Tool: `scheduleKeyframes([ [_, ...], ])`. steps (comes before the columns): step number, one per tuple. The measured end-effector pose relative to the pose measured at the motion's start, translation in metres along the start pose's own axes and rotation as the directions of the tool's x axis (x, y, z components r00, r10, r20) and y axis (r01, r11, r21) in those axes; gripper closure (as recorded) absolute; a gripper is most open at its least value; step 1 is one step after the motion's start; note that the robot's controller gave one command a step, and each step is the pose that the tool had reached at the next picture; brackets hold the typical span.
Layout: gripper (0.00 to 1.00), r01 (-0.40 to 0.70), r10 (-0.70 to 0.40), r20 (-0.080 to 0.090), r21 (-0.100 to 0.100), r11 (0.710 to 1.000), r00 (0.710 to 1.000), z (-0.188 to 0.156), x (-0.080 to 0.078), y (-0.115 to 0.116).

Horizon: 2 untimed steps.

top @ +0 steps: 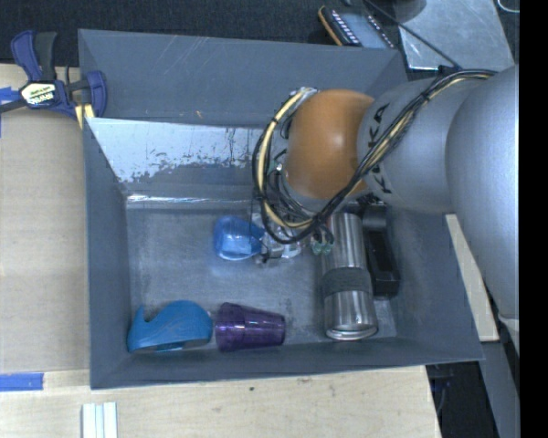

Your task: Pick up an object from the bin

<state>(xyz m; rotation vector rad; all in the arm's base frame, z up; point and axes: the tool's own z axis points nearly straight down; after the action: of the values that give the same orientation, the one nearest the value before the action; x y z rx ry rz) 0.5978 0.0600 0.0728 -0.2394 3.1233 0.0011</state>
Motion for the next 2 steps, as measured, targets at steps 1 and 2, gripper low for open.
scheduleKeyframes([
  [1,1.0,-0.001,0.001,0.0,0.0,1.0,1.0,0.0,0.0,0.0001],
  [2,1.0,-0.002,0.002,0.0,0.0,1.0,1.0,0.0,0.0,0.0],
])
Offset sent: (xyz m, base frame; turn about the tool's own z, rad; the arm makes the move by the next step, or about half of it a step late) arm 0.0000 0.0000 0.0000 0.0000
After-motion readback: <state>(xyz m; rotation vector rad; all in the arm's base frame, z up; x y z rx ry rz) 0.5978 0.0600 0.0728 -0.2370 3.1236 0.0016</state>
